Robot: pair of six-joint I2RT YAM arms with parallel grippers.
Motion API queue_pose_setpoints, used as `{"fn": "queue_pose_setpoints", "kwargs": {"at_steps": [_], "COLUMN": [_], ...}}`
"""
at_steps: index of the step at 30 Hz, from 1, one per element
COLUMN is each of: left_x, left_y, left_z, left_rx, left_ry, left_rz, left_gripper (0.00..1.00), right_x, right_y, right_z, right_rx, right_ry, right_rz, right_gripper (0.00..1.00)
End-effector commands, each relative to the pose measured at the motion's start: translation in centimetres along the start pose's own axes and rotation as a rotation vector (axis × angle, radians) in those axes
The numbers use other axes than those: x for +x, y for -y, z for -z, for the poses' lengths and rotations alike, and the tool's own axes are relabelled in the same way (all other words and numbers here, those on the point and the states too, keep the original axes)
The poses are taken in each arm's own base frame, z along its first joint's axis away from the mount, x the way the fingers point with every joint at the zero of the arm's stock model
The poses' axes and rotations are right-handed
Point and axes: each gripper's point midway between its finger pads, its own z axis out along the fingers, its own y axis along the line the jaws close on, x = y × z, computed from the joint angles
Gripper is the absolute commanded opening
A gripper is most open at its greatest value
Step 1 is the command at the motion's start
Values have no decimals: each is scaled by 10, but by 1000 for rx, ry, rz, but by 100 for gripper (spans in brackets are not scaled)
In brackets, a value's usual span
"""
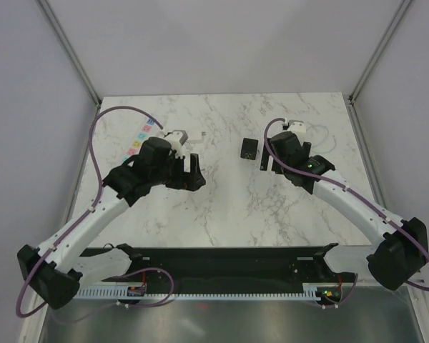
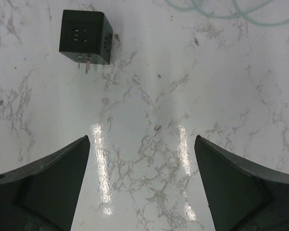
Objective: Insert the plug
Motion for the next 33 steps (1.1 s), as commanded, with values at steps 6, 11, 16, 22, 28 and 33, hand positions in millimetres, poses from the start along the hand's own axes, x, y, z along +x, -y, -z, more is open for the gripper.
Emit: {"fn": "queue_pose_setpoints", "kwargs": {"at_steps": [6, 11, 16, 22, 28, 33], "left_x": [-86, -127, -135, -149, -159, -134], "left_y": [19, 48, 52, 59, 51, 22], "left_z": [-71, -123, -189, -224, -182, -141], "left_rx": [-77, -97, -124, -127, -100, -109], "left_ry": [4, 1, -60, -46, -40, -93], "left_rz": [-135, -234, -279, -239, -65, 26], "left_gripper": [89, 88, 88, 87, 87, 88], "right_x": [-16, -6, 2, 11, -2, -24], "right_y": [34, 51, 52, 53, 43, 15], "right_z": [3, 26, 48, 47, 7, -41], "right_rx": [-22, -42, -113, -130, -53, 5], "right_ry": [57, 107, 138, 142, 130, 120], "right_rz": [-135, -171, -222, -242, -241, -206], "right_gripper": [97, 97, 97, 97, 94, 93]}}
